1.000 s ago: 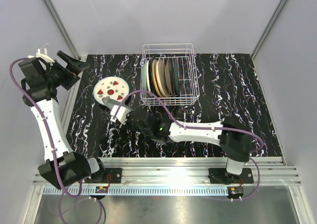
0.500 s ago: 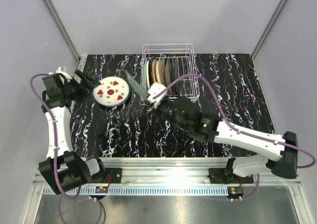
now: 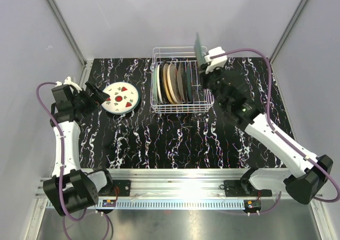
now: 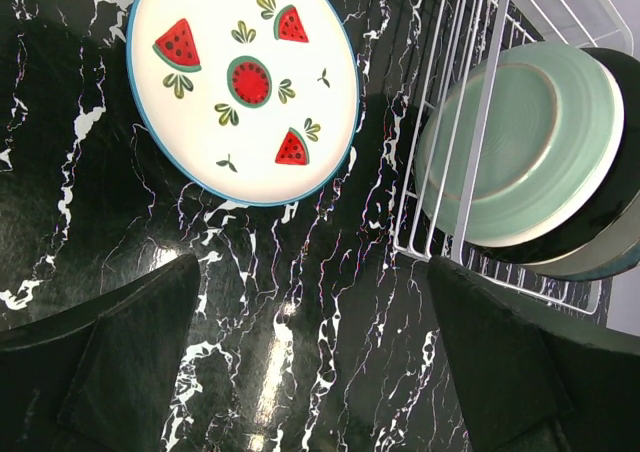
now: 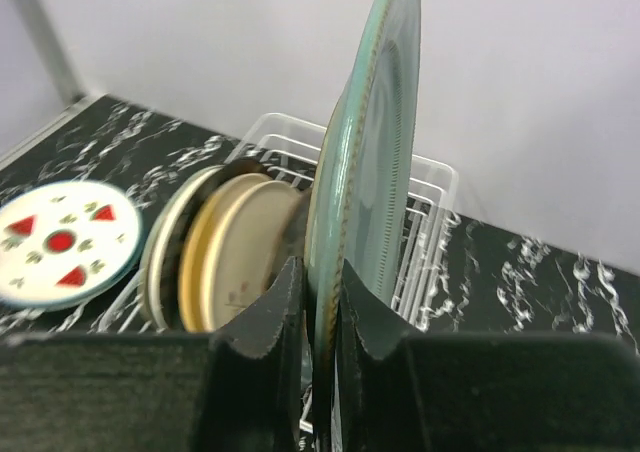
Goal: Load the plates into the dish rack
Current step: Insert the plate into the dish rack
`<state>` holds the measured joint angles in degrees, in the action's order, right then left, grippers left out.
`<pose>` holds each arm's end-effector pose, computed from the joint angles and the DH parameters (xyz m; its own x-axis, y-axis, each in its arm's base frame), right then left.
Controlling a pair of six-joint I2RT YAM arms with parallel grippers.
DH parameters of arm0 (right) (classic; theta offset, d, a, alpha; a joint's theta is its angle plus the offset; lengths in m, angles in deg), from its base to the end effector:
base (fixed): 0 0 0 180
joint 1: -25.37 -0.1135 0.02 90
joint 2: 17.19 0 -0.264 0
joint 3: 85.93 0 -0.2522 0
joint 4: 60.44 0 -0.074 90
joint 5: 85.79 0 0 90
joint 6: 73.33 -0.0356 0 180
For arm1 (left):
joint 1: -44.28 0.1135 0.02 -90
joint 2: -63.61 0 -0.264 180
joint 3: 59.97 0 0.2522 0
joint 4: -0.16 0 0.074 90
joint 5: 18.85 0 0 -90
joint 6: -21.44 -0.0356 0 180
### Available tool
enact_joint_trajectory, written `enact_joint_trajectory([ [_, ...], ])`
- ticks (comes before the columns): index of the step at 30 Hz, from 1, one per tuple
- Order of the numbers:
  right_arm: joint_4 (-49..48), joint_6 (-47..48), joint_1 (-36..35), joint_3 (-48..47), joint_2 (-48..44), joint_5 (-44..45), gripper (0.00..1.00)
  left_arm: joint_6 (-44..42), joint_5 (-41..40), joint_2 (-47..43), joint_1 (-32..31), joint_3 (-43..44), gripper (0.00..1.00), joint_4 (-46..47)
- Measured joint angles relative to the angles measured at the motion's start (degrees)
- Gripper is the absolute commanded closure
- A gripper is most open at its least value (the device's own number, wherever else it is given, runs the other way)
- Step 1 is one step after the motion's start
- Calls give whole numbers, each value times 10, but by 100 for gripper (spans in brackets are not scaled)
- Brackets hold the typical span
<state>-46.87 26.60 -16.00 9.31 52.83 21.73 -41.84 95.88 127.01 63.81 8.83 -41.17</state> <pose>0.2184 0.1781 0.4280 0.0848 -0.1444 -0.9859 -0.3957 0.9032 -0.1664 0.2302 0.0659 0.3109 -0.5010 -0.6110 -0.6129 -0.2347 0.7776 -0.5833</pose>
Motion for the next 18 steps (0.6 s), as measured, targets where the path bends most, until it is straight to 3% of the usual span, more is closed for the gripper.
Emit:
enact_joint_trajectory([
  [7,-13,-71,106,39,-13,-11,100,-3,-7,-14,0,-4,1,5],
  [18,-47,-136,133,31,100,-72,100,-10,-9,-14,0,-4,1,3],
])
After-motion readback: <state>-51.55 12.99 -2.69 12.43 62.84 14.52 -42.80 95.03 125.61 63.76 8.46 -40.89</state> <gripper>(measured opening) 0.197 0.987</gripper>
